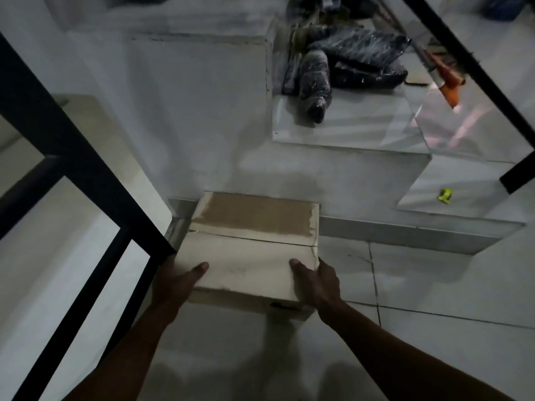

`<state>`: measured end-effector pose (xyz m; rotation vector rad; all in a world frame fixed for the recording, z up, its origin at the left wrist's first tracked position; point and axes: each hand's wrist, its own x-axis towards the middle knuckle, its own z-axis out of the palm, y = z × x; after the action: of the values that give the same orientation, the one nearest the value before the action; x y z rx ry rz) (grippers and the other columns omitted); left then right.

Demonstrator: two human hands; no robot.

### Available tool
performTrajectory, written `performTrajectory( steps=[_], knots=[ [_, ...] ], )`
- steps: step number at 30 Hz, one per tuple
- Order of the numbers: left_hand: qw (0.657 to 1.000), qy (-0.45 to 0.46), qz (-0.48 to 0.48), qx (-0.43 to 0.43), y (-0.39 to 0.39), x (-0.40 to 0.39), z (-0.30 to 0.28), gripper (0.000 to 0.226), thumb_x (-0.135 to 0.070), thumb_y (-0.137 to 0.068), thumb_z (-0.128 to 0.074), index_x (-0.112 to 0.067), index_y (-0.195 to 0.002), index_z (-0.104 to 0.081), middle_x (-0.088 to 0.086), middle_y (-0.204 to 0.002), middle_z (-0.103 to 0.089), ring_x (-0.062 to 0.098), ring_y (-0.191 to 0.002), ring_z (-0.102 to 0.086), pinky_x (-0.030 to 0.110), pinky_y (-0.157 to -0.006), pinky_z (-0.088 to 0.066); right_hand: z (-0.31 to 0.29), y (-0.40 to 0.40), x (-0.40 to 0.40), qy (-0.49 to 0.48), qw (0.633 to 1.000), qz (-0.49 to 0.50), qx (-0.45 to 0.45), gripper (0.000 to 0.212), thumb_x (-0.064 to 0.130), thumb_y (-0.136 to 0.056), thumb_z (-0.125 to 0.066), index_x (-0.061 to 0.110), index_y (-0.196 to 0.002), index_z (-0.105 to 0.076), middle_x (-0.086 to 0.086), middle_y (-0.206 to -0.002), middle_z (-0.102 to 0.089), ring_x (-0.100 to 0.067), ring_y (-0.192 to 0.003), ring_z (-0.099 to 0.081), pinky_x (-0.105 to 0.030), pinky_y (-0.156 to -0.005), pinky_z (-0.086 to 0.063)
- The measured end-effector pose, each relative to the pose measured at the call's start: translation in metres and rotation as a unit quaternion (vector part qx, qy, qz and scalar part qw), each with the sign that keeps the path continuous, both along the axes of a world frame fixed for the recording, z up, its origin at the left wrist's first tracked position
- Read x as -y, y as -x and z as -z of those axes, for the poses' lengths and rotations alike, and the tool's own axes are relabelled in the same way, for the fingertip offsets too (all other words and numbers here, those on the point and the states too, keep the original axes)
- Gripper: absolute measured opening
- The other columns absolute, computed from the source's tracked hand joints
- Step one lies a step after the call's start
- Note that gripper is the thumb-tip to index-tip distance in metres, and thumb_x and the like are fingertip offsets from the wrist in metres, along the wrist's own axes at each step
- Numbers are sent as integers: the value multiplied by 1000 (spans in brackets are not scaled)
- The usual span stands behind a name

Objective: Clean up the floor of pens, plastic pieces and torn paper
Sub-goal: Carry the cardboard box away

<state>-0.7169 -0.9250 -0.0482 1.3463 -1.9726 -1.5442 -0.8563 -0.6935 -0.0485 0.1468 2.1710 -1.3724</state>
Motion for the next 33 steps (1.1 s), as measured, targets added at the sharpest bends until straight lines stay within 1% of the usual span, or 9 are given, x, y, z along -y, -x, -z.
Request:
performTrajectory(
  steps=[5,8,10,13,16,20,24,29,33],
  knots=[
    [1000,-18,9,-7,0,1,-7,46,-12,-76,-80,-8,-118,-61,8,-108,-63,27,-98,-59,39,-85,-49,-1,8,-3,-9,999,-34,20,69,54,-80,-68,17,-135,-50,-8,-127,-61,-29,-110,-59,-48,-96,-50],
    [1000,-5,22,19,0,0,-12,49,-11,-76,-79,-5,-121,-59,10,-110,-61,26,-96,-57,37,-82,-47,-7,12,-7,-2,998,-33,48,72,51,-80,-69,14,-138,-47,-10,-132,-57,-30,-114,-57,-46,-99,-49],
    [997,40,30,55,3,-3,-19,55,-14,-75,-81,-3,-123,-56,14,-115,-61,25,-96,-56,37,-82,-47,-14,14,-11,-5,998,-20,59,79,51,-82,-67,14,-145,-38,-11,-142,-47,-32,-124,-50,-46,-103,-46],
    [978,156,45,130,10,-13,-34,77,-28,-73,-81,-2,-135,-44,21,-133,-52,36,-117,-51,46,-96,-45,-34,13,-22,-37,999,-8,40,80,50,-88,-60,14,-151,-25,-11,-155,-29,-32,-138,-35,-41,-110,-36],
    [962,217,75,150,16,-41,-65,76,-34,-79,-75,-6,-139,-40,19,-138,-46,38,-125,-45,50,-102,-40,-66,7,-44,-64,997,-25,26,75,47,-94,-54,13,-152,-22,-12,-156,-28,-32,-139,-34,-39,-108,-36],
    [959,178,164,150,25,-95,-128,60,-28,-86,-69,-8,-138,-46,17,-140,-47,35,-126,-45,43,-103,-39,-131,2,-90,-76,996,-16,34,72,47,-95,-50,13,-152,-22,-11,-156,-28,-31,-140,-33,-41,-113,-32],
    [948,156,234,150,42,-146,-197,54,-30,-90,-63,-11,-138,-46,13,-142,-47,32,-129,-43,38,-104,-36,-205,-1,-137,-81,996,20,32,71,48,-95,-49,12,-151,-25,-11,-156,-29,-28,-140,-33,-38,-114,-31],
    [920,154,325,153,59,-222,-301,50,-28,-93,-59,-15,-139,-45,7,-144,-47,27,-131,-43,32,-104,-34,-315,-19,-217,-110,992,50,35,66,47,-95,-50,13,-148,-30,-15,-146,-43,-28,-131,-45,-36,-106,-38],
    [901,139,386,141,71,-278,-387,51,-29,-94,-57,-18,-141,-42,6,-146,-45,25,-133,-41,32,-107,-33,-404,-31,-275,-122,988,88,42,62,43,-96,-50,11,-146,-33,-15,-142,-46,-27,-132,-43,-32,-103,-37]
  ],
)
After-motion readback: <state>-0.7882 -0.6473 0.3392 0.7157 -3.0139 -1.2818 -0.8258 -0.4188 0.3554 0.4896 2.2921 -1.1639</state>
